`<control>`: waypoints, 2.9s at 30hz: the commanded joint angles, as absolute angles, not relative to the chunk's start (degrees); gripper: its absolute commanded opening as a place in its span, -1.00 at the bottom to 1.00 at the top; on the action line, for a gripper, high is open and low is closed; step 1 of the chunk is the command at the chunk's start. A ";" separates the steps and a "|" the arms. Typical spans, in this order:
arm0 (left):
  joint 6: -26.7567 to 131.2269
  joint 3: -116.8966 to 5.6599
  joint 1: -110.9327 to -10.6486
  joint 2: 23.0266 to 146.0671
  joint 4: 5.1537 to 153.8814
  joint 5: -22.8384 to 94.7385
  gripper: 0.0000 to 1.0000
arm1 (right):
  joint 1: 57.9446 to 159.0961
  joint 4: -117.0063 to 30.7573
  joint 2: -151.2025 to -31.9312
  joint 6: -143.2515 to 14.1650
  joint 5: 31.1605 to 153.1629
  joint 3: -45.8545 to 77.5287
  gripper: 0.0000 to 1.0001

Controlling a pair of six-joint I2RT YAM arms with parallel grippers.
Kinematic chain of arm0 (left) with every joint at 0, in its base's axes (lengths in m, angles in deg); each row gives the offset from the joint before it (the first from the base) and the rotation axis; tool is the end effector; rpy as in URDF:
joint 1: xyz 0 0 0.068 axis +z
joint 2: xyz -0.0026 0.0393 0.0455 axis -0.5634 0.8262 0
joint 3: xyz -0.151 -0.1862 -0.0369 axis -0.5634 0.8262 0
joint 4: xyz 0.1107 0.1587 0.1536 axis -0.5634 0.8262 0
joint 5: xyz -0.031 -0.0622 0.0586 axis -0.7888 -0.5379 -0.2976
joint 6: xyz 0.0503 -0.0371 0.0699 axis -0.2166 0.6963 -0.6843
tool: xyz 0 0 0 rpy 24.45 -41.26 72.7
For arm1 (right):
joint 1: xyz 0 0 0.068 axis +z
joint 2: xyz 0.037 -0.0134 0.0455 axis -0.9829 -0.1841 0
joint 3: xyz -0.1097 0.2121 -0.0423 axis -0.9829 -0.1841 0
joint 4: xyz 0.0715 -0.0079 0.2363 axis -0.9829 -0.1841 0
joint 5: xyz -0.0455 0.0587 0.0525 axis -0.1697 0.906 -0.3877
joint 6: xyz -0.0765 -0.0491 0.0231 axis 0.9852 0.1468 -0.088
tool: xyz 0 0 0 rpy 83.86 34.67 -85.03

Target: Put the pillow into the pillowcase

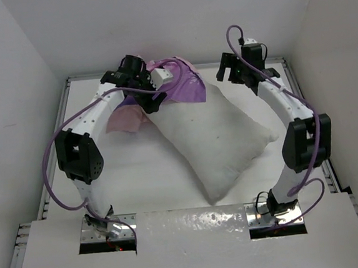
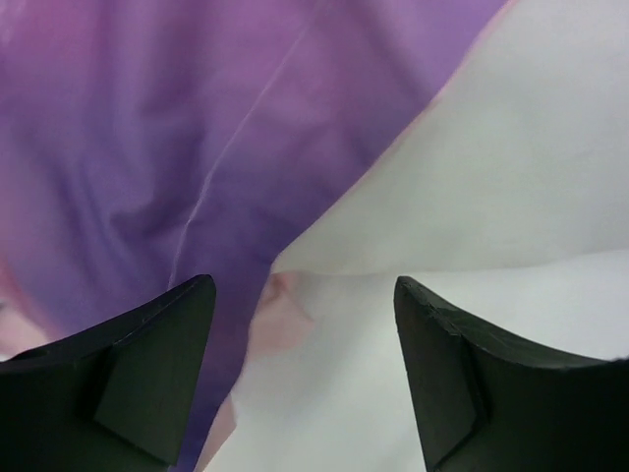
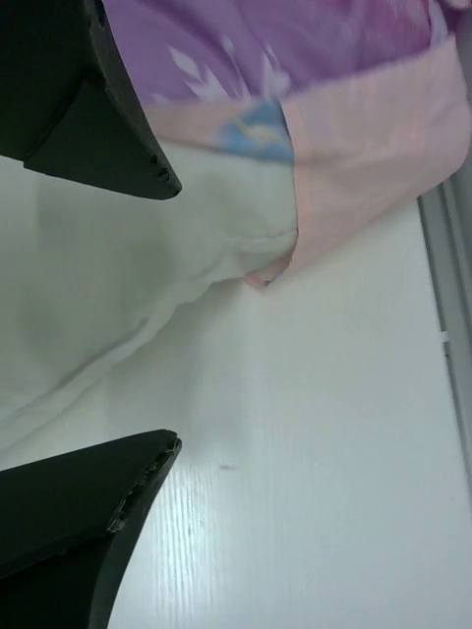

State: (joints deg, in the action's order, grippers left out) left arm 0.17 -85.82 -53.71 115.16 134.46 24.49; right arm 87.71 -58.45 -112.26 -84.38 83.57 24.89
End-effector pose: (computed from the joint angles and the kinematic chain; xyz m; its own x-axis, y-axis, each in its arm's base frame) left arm 0.3696 -0.1606 0.2542 -0.2807 0.7471 -0.6026 0.8822 0.4481 0.1445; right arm 0.4331 0.0619 0.2448 -0.5404 0.3742 -0.7536 0.1248 0.9214 0.3680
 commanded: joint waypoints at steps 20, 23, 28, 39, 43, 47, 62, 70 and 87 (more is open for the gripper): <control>16.22 -86.98 -54.95 121.03 111.15 40.54 -0.49 | 111.28 -49.03 -94.42 -62.57 84.72 1.29 0.98; 18.41 -89.62 -54.68 120.68 113.17 36.67 -1.00 | 112.44 -48.34 -94.07 -62.91 82.94 -0.28 0.98; 19.74 -92.60 -54.51 119.97 115.97 32.79 -1.00 | 112.53 -44.38 -94.68 -65.54 82.06 -3.20 0.98; 11.31 -102.81 -54.51 118.21 132.66 6.69 -1.00 | 113.76 -25.23 -104.52 -76.00 79.51 -3.90 0.05; 6.21 -104.47 -54.68 117.34 138.92 0.19 -1.00 | 113.67 -20.92 -106.81 -78.81 80.04 0.65 -1.00; 7.26 -108.07 -55.38 116.72 139.72 2.10 -1.00 | 113.76 -11.20 -106.55 -81.54 80.48 4.36 -1.00; -2.06 -122.31 -63.73 116.19 146.75 -9.66 -1.00 | 116.48 8.11 -119.80 -92.62 57.46 20.60 -1.00; -2.22 -126.97 -66.37 116.19 148.50 -16.70 -1.00 | 117.54 4.93 -125.01 -97.55 44.34 22.21 -1.00; 0.66 -118.37 -60.58 116.46 147.37 -6.08 0.03 | 115.17 1.09 -105.15 -100.01 66.68 -0.03 -0.87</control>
